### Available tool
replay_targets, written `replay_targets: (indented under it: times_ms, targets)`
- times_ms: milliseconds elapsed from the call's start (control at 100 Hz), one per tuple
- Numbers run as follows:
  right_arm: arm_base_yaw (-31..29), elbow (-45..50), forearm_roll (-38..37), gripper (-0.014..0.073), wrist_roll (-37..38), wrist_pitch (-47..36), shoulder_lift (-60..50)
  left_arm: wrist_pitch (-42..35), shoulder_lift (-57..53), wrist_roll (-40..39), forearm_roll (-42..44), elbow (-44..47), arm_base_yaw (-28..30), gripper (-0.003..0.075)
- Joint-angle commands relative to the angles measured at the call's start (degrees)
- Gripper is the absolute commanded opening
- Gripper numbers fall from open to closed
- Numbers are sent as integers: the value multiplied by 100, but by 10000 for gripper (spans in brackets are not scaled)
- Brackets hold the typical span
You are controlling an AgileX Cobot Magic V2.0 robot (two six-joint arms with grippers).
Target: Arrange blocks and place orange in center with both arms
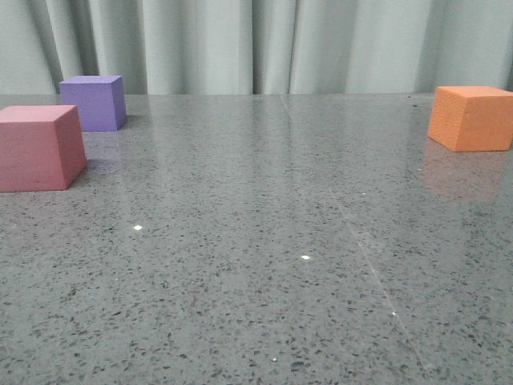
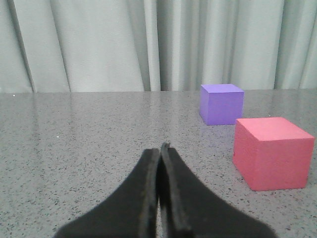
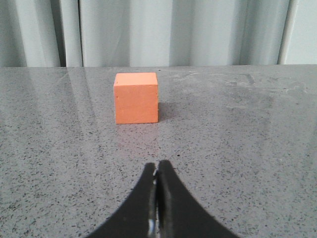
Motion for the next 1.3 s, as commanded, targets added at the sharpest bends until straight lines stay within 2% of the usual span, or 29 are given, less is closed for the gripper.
replay_targets:
  times_ms: [0, 920, 1050, 1290]
  targets:
    - [-32, -29, -57, -121, -26, -441, -143, -460, -192, -43, -54, 117, -4, -19]
    - [-32, -42, -172, -121, -26, -620, -143, -637, -192, -43, -54, 79, -4, -19]
    - [-26, -181, -172, -121, -26, -658, -130, -666, -192, -43, -54, -161, -4, -19]
    - [-26, -1026, -128, -120, -26, 18, 315, -16, 23, -43, -125, -1080, -4, -20]
